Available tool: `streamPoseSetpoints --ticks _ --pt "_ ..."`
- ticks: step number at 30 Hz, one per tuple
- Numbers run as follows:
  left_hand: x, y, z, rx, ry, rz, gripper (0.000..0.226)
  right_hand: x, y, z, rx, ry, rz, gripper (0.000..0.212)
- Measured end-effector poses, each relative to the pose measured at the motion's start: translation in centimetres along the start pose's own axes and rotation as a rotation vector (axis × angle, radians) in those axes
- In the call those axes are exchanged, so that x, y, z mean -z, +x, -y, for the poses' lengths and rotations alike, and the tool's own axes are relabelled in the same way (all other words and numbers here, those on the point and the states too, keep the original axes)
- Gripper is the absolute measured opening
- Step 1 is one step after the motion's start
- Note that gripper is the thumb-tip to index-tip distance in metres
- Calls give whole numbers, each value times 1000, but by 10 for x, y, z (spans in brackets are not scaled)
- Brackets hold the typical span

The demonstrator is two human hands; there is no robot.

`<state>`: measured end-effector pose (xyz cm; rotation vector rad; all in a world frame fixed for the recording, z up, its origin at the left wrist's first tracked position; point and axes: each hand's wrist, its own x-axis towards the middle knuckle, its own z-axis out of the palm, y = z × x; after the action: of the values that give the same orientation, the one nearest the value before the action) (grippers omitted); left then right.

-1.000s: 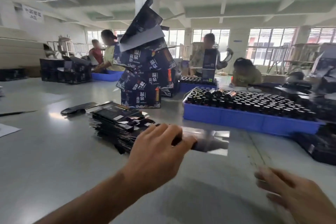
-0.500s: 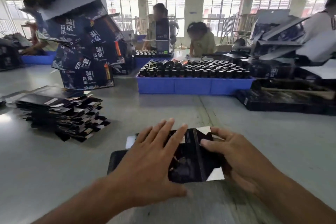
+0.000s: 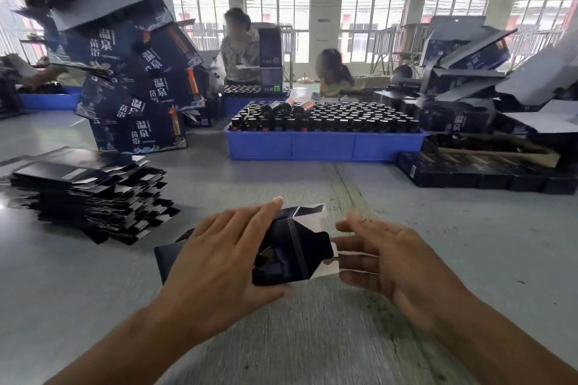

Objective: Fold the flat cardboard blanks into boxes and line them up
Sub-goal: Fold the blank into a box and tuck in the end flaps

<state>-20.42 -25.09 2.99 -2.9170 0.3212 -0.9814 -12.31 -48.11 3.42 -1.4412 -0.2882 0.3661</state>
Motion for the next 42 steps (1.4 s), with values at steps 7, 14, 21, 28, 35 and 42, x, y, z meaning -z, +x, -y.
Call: streamPoseSetpoints --ticks 7,14,21,28,35,42 --pt "-1 -1 0 -35 89 3 107 -9 -7 0 -111 3 104 37" --pt "-4 -2 -10 -177 92 -75 101 -14 -10 -4 -322 9 287 36" --pt "-3 -5 -20 -257 -69 -166 87 1 -2 -3 -46 -136 -57 32" --pt "-2 -9 -23 -256 -181 -54 59 5 -2 -1 128 -199 -9 45" --pt "-2 -11 -24 -146 -176 83 113 0 -6 -3 227 -213 119 61" --pt "2 -5 -13 -15 -177 46 111 -10 -12 -2 230 -125 35 44"
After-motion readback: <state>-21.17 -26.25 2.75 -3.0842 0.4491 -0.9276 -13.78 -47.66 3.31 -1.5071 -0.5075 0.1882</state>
